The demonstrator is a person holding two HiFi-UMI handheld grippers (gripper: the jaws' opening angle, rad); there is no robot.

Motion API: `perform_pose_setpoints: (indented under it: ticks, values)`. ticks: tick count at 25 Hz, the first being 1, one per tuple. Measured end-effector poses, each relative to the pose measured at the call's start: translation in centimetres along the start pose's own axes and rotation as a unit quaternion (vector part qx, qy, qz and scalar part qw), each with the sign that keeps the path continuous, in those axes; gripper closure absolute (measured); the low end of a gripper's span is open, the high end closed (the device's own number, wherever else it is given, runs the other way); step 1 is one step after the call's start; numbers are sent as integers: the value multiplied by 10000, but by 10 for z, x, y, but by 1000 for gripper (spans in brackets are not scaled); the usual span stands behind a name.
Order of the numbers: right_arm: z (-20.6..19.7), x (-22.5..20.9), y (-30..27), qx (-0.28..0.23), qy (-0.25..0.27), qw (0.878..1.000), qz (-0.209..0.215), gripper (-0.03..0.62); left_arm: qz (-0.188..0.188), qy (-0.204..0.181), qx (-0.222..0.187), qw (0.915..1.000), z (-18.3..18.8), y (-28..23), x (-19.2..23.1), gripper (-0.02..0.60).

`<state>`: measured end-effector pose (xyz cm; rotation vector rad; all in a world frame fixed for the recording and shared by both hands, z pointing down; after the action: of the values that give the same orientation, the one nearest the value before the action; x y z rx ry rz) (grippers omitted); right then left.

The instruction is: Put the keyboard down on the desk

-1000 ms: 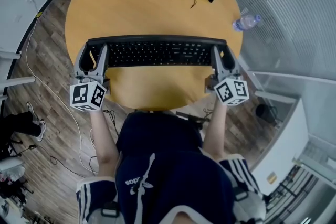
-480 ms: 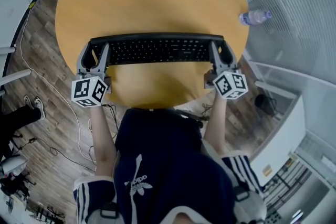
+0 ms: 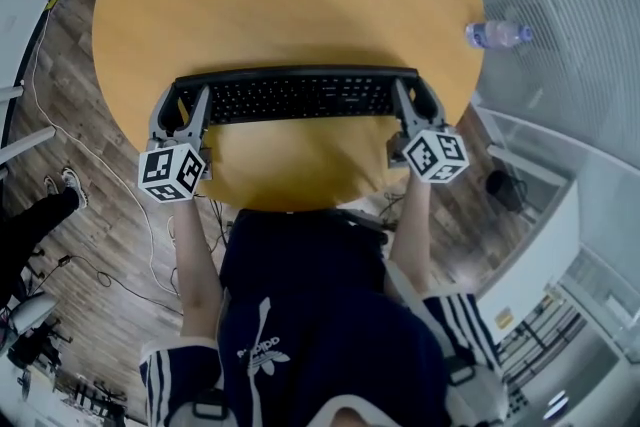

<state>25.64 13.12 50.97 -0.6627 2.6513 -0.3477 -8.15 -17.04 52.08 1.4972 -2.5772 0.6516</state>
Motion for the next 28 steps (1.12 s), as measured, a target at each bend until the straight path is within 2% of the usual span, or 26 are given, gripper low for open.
perform_pose_setpoints:
  ticks: [8, 28]
  values:
    - [-20, -11, -8, 268, -261, 9992, -109, 413, 39, -102, 245, 9996, -7, -13, 3, 322]
    - [-39, -29, -38, 1039, -406, 9934, -255, 411, 207, 35, 892, 9958, -29, -45, 14, 322]
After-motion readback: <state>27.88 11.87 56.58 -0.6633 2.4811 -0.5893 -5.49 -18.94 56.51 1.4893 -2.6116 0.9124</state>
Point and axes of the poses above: the fingertips, and each gripper's own axes: y backward along the fingers, x to its left, z out of its top, the point moved 6 cm from there along y, backward along the fingers, and after that the axes turned 8 degrees about -x, right-handed, at the moved point
